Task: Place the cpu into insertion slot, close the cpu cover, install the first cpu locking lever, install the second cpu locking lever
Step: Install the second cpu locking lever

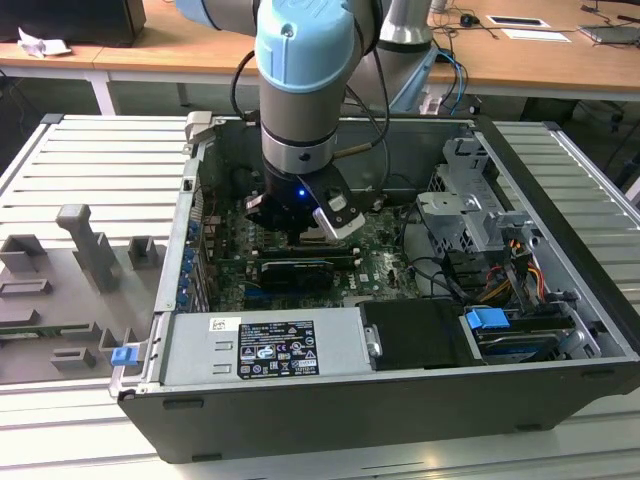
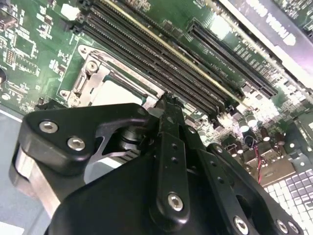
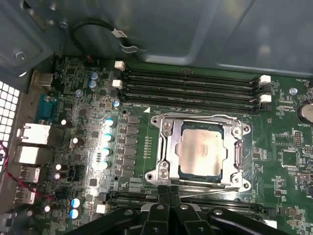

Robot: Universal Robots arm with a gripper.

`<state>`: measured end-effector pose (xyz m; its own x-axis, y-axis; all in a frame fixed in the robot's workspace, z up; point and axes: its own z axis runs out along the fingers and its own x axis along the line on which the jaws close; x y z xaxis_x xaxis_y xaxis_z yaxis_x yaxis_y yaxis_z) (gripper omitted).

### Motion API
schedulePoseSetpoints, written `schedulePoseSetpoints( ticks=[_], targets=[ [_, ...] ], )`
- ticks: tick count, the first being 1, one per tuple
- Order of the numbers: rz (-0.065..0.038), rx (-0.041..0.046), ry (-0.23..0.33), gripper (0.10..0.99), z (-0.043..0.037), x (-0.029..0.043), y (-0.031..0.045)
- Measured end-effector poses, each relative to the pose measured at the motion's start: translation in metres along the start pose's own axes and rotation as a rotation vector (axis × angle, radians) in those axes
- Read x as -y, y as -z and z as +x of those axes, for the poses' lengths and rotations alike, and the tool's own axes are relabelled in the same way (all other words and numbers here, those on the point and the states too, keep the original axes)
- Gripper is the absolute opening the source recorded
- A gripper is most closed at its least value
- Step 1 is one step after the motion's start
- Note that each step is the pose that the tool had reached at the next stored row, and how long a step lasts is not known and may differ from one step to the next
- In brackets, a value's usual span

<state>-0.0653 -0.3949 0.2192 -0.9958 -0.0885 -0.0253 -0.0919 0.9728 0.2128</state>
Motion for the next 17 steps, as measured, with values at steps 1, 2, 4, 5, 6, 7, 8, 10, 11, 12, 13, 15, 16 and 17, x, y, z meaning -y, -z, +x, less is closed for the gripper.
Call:
schedulePoseSetpoints(
  ticks=[1,2,4,5,6,7,8,10,11,12,13,15,16,17],
  targets=[
    [-0.006,0.0003,0.001,0.106,0.0002,0.0002,-0.0011],
    [-0.010,0.0004,0.003,0.106,0.0003,0.0004,-0.0021],
    [-0.018,0.0008,0.005,0.106,0.0008,0.0012,-0.0055],
    [-0.020,0.0008,0.005,0.106,0.0009,0.0017,-0.0079],
    [-0.022,0.0009,0.005,0.106,0.0018,0.0020,-0.0091],
    [-0.025,0.0010,0.005,0.106,0.0029,0.0021,-0.0097],
    [-0.029,0.0014,0.005,0.106,0.0039,0.0024,-0.0107],
    [-0.036,0.0020,0.006,0.106,0.0043,0.0037,-0.0126],
    [-0.043,0.0028,0.006,0.106,0.0053,0.0046,-0.0130],
    [-0.052,0.0036,0.006,0.106,0.0071,0.0062,-0.0132],
    [-0.056,0.0040,0.007,0.106,0.0088,0.0075,-0.0134],
    [-0.059,0.0042,0.007,0.106,0.0102,0.0084,-0.0141],
    [-0.061,0.0044,0.007,0.106,0.0109,0.0085,-0.0146],
    [-0.063,0.0045,0.007,0.106,0.0110,0.0086,-0.0151]
  ],
)
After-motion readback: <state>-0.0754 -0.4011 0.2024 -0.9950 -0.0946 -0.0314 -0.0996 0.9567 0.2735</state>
